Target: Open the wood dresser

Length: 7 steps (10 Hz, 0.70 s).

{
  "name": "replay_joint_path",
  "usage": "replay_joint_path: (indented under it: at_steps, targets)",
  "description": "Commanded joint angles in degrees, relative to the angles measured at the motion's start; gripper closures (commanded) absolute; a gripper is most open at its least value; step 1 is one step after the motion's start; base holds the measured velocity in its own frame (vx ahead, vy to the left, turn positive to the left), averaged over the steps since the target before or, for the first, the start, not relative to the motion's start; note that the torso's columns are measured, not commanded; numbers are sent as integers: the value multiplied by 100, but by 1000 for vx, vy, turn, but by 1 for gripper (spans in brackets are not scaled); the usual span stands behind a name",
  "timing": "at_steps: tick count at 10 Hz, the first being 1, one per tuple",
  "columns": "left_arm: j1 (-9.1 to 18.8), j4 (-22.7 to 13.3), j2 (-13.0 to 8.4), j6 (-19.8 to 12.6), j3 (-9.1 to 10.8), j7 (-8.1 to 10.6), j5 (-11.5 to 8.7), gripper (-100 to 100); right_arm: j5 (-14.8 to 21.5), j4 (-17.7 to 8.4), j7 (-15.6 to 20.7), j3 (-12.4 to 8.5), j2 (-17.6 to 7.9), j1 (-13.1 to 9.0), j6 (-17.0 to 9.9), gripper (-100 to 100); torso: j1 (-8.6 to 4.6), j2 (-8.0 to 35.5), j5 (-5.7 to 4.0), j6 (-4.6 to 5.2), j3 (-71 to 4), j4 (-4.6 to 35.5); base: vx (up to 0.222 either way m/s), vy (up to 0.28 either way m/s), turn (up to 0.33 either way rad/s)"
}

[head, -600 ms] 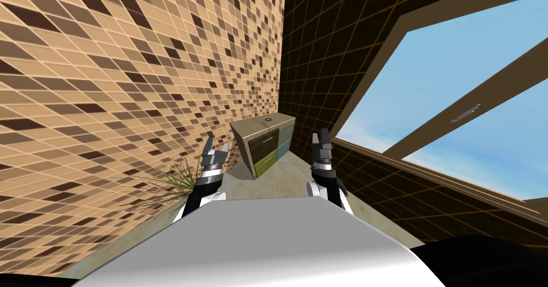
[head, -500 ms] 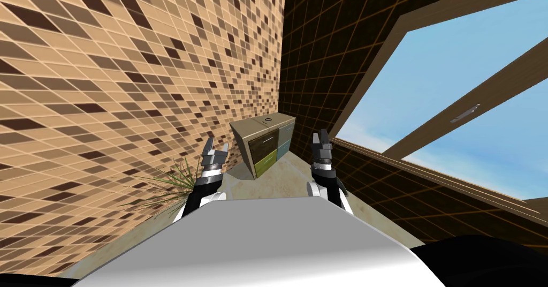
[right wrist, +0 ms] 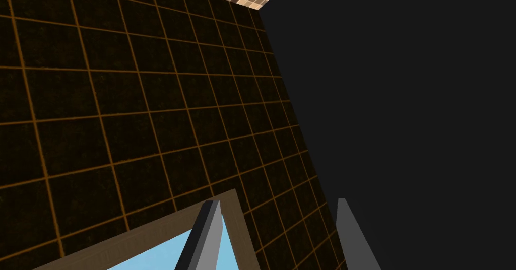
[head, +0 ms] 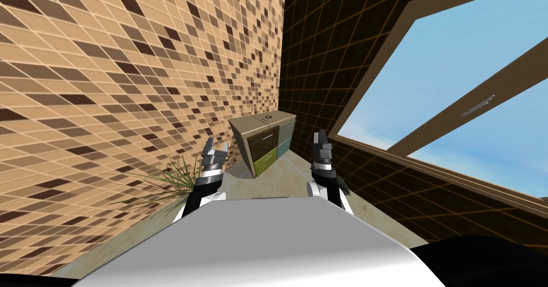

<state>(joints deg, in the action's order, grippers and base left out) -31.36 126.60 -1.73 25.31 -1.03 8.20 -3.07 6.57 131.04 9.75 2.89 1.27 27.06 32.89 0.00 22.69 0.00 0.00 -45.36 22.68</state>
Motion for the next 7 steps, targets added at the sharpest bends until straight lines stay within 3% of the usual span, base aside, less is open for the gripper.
replay_joint_path:
  at_steps: [1,3,4,7]
  targets:
    - [0,0,0,0,0,0,0,0,0,0,0,0,0,0,0,0,0,424,0,0,-845,423,0,0,0]
    - [0,0,0,0,0,0,0,0,0,0,0,0,0,0,0,0,0,1270,0,0,-2537,1269,0,0,0]
    - [-8,-35,-239,-24,23,15,-37,-100,0,0,0,0,0,0,0,0,0,1693,0,0,-3383,1692,42,-36,32]
    - [-36,-147,-527,-102,100,64,-158,-100,0,-2,0,1,1,3,0,0,-16,1926,-5,0,-3931,1946,116,-87,73]
